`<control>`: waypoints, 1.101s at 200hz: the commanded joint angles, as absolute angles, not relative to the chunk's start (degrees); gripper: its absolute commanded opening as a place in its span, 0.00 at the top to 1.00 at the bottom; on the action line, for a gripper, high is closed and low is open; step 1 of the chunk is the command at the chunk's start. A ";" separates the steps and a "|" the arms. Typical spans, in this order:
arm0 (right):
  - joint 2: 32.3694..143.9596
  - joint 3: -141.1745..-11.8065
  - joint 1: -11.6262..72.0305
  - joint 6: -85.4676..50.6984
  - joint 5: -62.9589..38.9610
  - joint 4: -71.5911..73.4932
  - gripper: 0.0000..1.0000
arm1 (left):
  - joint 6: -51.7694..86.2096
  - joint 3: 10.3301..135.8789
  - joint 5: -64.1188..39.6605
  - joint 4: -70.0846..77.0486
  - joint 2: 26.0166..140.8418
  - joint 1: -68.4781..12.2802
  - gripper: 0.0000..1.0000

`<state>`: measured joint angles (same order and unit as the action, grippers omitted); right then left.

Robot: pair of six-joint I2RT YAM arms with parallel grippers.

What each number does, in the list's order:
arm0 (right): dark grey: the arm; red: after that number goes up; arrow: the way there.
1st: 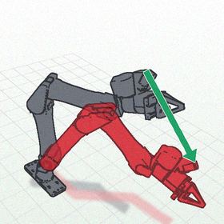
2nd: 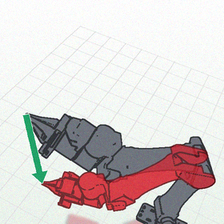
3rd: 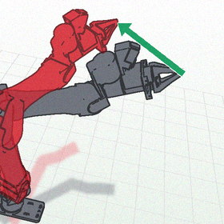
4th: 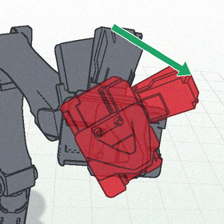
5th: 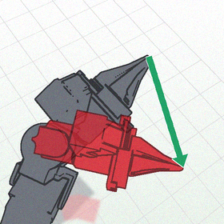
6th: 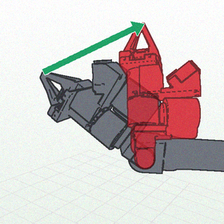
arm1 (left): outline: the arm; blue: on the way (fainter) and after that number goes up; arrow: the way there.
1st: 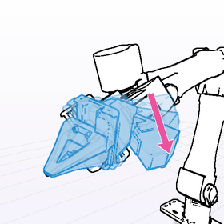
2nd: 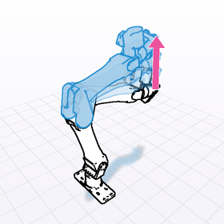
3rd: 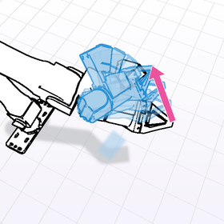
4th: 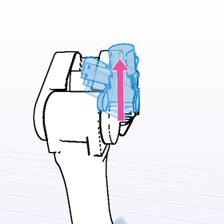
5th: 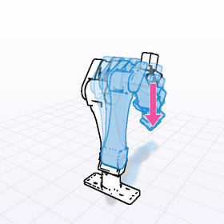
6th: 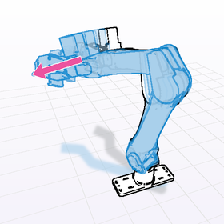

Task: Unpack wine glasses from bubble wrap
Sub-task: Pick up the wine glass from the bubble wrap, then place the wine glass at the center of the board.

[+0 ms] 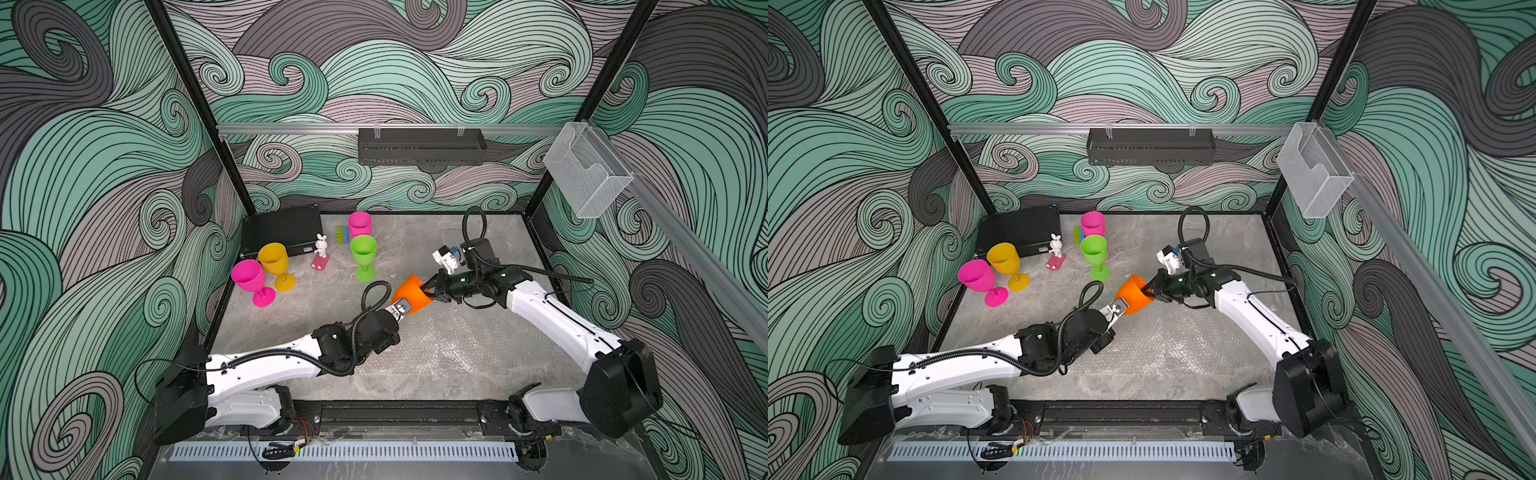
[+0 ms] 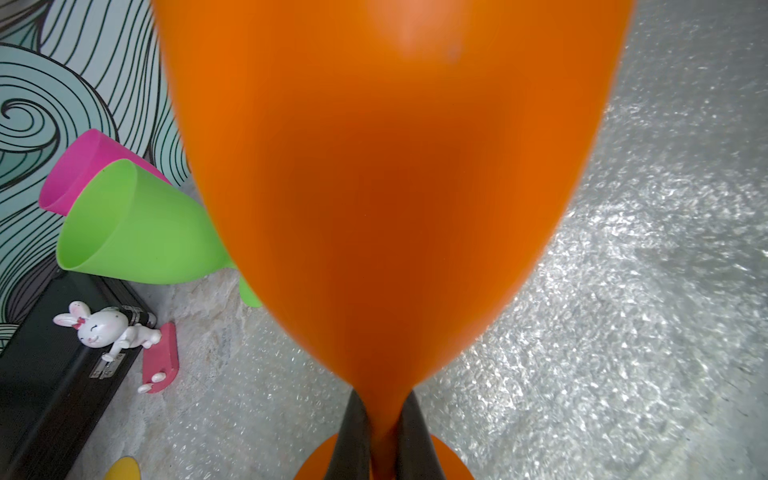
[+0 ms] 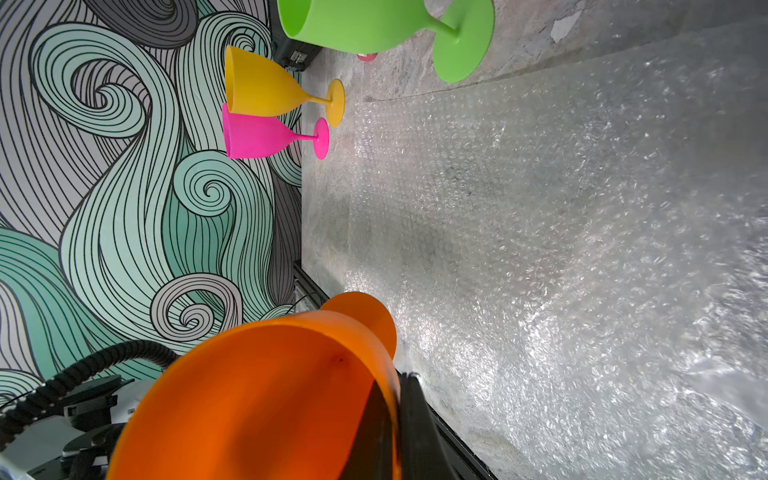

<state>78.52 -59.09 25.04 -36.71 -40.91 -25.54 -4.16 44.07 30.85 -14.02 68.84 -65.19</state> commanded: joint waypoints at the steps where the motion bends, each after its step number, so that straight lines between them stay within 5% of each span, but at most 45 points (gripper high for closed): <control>1: 77.90 -58.64 24.70 -37.53 -40.21 -24.50 0.96 | -4.97 44.81 33.75 -12.12 69.08 -65.87 0.77; 33: 76.79 -58.92 23.37 -37.49 -37.61 -24.76 0.97 | -2.50 45.13 34.65 -12.54 68.29 -65.76 0.36; 66: 75.81 -61.09 21.46 -34.57 -31.97 -28.15 0.98 | 0.30 46.27 32.38 -14.21 66.31 -64.66 0.20; 137: 82.44 -72.91 21.59 -26.01 -12.42 -32.57 0.98 | 15.85 44.51 14.57 -16.98 55.82 -47.01 0.17; 220: 104.58 -98.92 27.17 -17.65 3.75 -37.43 0.98 | 27.75 43.78 -0.42 -26.64 51.67 -30.76 0.17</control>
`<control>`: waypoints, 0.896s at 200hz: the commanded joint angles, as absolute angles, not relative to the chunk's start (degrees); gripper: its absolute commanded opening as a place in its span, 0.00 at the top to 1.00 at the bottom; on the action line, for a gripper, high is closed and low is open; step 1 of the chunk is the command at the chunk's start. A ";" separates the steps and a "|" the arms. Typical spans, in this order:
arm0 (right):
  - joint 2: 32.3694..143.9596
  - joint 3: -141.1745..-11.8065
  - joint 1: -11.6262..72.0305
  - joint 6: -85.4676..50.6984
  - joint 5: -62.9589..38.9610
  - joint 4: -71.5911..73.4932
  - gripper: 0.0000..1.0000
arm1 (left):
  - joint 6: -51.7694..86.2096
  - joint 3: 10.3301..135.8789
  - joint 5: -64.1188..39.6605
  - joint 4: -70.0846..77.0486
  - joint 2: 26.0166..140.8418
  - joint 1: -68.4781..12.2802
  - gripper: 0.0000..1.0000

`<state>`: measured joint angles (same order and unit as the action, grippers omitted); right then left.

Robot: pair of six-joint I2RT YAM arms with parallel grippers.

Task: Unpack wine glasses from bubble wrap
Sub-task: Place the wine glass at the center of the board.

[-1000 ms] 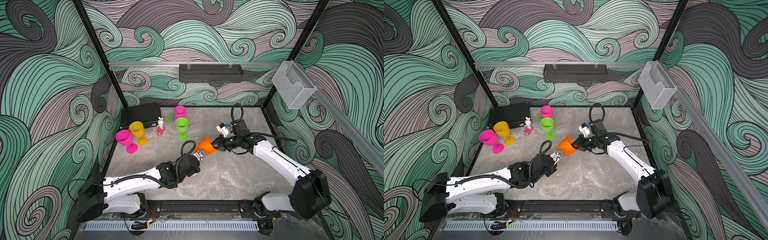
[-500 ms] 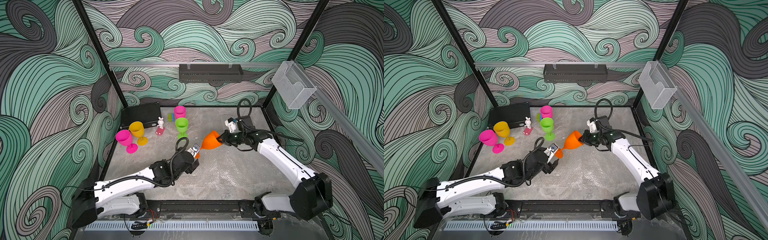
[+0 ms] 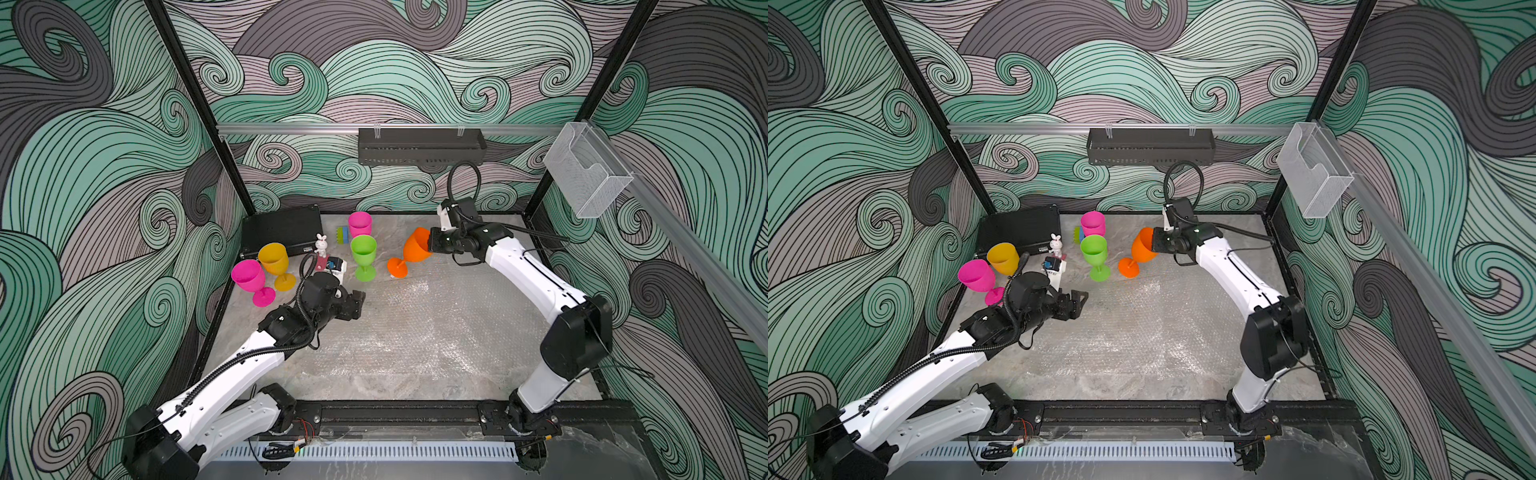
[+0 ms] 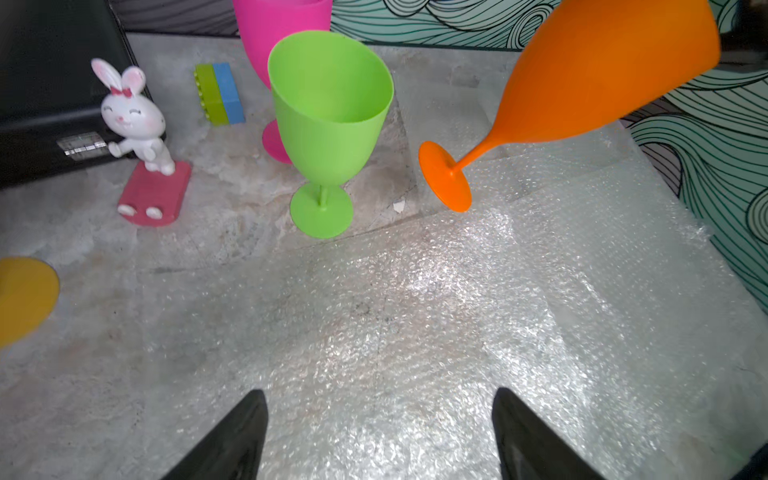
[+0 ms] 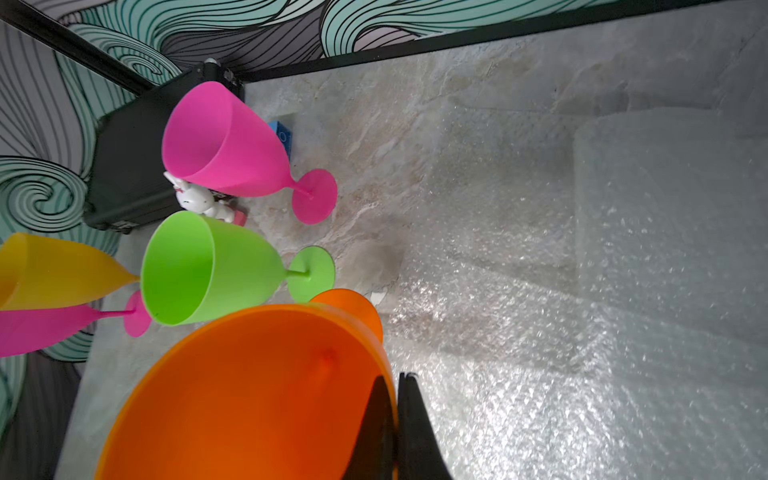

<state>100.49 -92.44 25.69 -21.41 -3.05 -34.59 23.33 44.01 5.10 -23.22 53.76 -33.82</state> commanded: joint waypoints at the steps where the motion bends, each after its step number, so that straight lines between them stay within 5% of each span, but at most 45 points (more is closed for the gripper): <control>1: 104.85 -99.25 27.25 -17.57 3.81 -37.52 0.98 | 27.81 43.73 -0.56 -26.77 51.63 -30.63 0.17; 112: 127.22 -127.39 30.50 -11.90 13.31 -45.72 0.98 | 29.09 41.42 -6.15 -29.44 49.59 -24.79 0.18; 179: 133.83 -133.37 30.54 -11.69 13.72 -47.91 0.95 | 29.44 41.13 -7.03 -29.00 49.92 -24.58 0.18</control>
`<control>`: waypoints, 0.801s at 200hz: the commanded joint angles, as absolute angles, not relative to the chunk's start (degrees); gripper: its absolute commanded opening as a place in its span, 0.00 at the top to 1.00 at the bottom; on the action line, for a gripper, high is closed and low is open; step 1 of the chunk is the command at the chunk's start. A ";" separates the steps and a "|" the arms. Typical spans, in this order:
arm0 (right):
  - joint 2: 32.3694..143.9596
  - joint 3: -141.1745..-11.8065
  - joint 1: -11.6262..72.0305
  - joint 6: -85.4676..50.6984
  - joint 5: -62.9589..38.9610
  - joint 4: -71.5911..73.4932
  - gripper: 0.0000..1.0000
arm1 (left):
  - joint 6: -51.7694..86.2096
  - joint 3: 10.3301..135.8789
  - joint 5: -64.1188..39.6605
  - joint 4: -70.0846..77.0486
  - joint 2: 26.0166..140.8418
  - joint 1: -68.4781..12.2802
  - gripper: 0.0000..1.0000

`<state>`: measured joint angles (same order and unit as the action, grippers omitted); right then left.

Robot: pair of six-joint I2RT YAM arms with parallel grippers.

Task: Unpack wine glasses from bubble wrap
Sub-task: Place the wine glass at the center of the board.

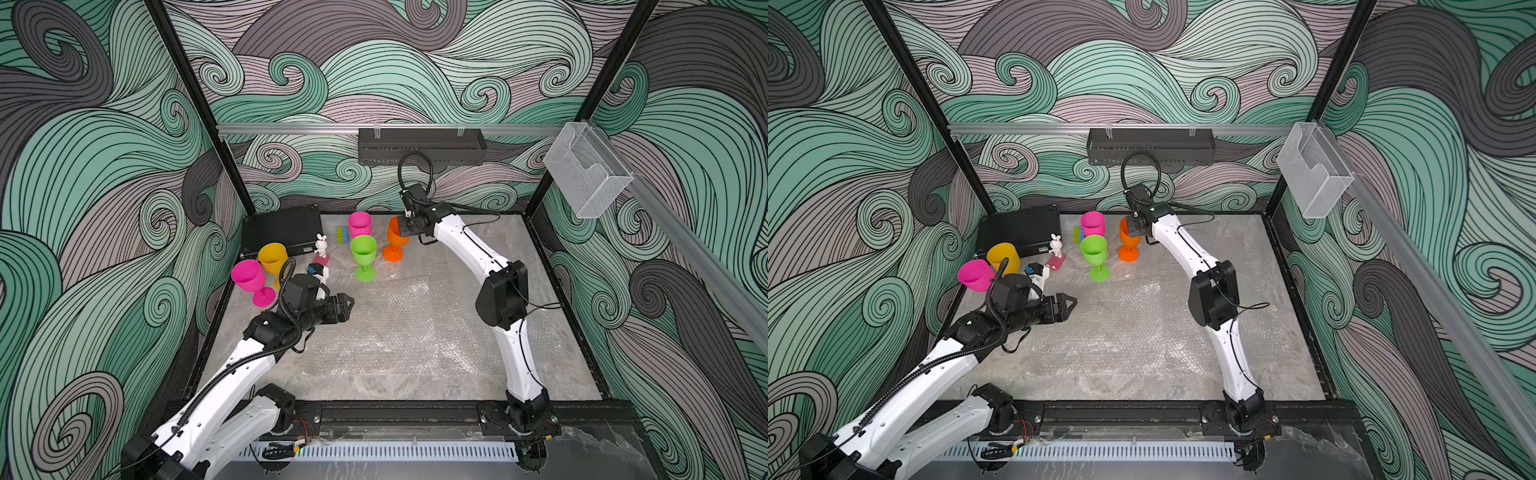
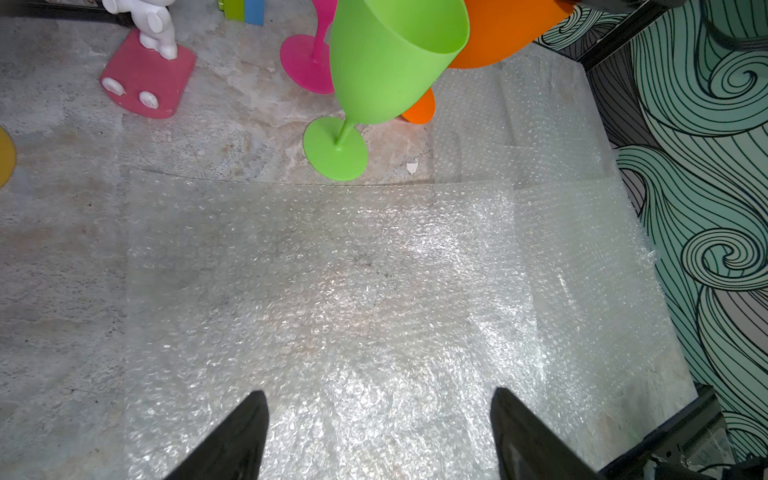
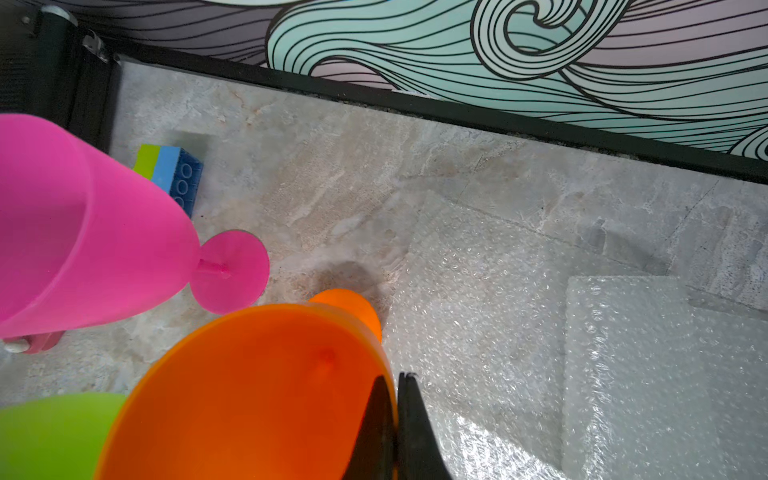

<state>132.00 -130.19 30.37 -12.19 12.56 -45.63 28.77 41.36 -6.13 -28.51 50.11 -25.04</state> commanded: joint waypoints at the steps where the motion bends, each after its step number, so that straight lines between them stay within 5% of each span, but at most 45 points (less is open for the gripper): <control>1: 133.93 -133.53 30.56 -11.73 13.67 -47.99 0.95 | 29.44 41.13 -7.03 -29.00 49.92 -24.55 0.18; 160: 140.79 -141.55 32.00 -11.78 13.90 -50.98 0.90 | 29.75 40.61 -7.47 -28.74 49.83 -24.44 0.19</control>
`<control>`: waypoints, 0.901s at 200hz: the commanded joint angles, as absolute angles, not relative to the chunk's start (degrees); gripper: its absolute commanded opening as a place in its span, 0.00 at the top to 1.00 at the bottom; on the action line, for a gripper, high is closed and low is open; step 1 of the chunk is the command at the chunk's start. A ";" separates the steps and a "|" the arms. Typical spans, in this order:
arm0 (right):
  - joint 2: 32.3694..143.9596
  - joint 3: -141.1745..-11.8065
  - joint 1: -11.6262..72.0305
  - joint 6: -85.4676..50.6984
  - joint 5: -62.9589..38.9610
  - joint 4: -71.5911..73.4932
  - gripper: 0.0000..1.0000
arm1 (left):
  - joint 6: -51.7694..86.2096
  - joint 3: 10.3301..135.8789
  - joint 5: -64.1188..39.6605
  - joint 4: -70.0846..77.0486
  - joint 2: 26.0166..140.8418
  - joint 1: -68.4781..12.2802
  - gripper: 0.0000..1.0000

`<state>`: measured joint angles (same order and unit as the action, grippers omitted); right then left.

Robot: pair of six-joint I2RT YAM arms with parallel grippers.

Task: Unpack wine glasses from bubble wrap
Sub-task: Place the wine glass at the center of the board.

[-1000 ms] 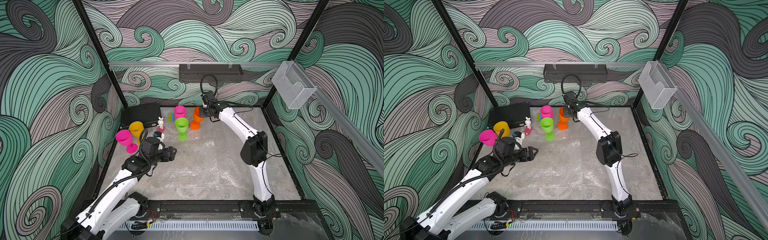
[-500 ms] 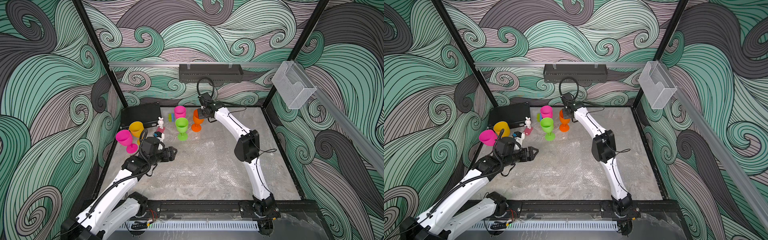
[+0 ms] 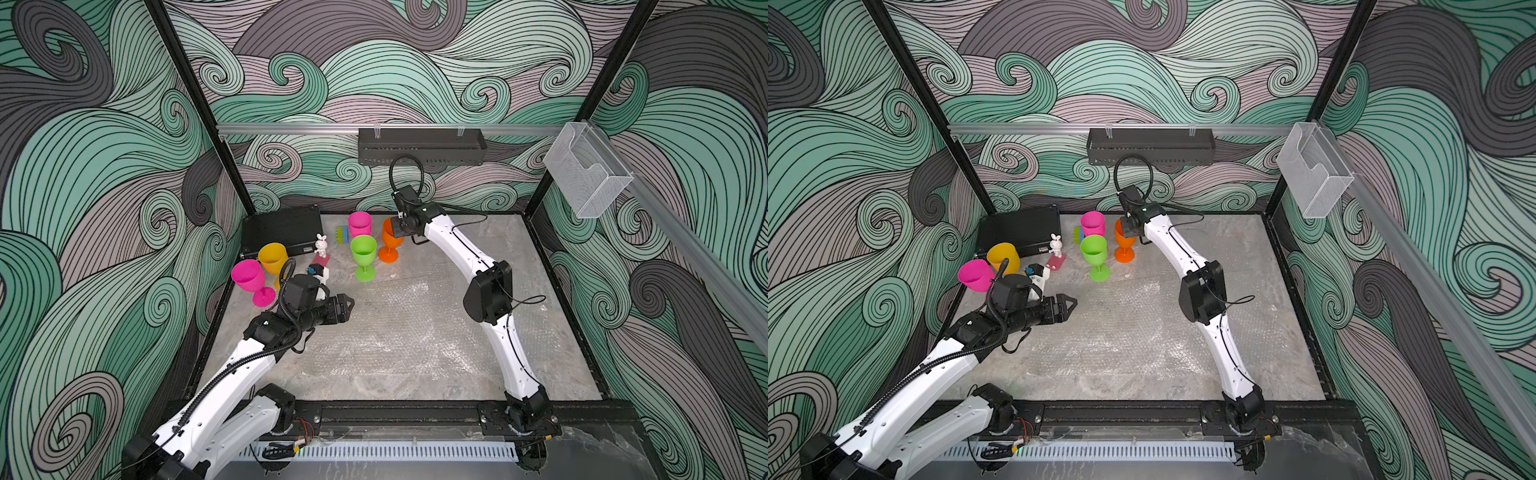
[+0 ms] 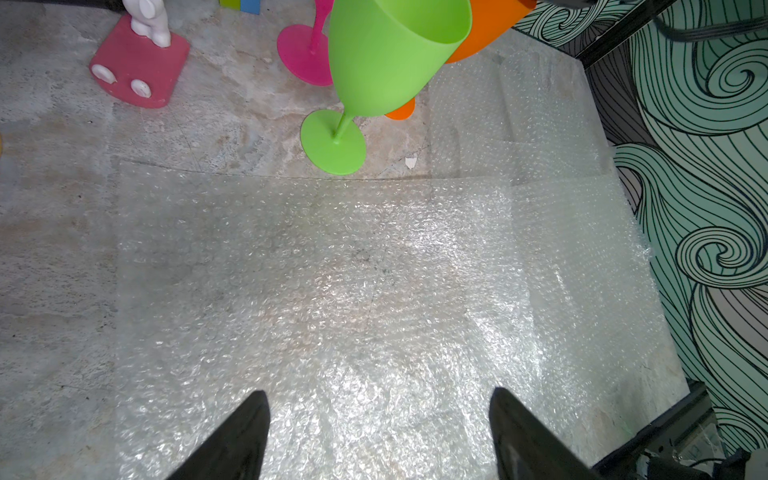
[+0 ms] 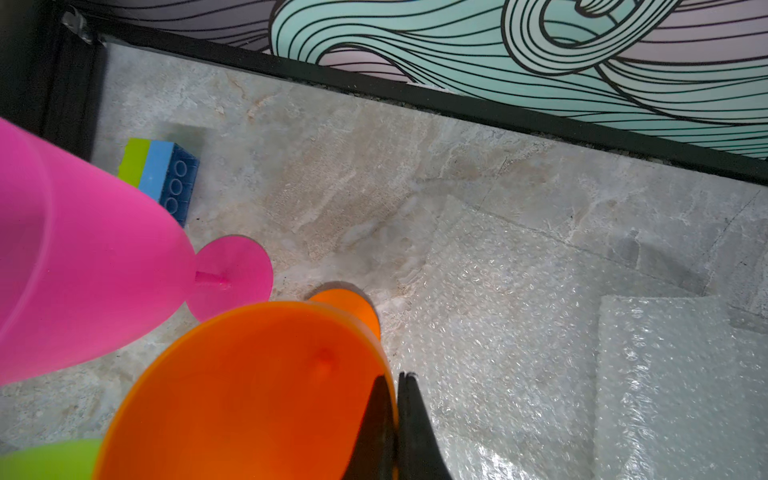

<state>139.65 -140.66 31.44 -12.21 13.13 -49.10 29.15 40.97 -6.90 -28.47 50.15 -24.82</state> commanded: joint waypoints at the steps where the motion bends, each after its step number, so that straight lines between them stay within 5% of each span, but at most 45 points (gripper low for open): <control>1: 140.80 -141.57 32.04 -11.73 13.89 -50.98 0.90 | 29.73 40.61 -7.47 -28.74 49.83 -24.44 0.19; 67: 138.49 -144.13 32.73 -11.53 12.27 -51.27 0.66 | 29.53 40.93 -7.39 -29.09 49.81 -24.43 0.18; 135: 132.88 -143.71 31.93 -10.03 11.77 -51.42 0.62 | 28.48 42.57 -6.55 -29.53 51.48 -24.09 0.18; 180: 121.17 -130.82 30.47 -6.96 11.80 -47.79 0.53 | 24.62 47.34 -1.09 -32.39 54.96 -23.57 0.16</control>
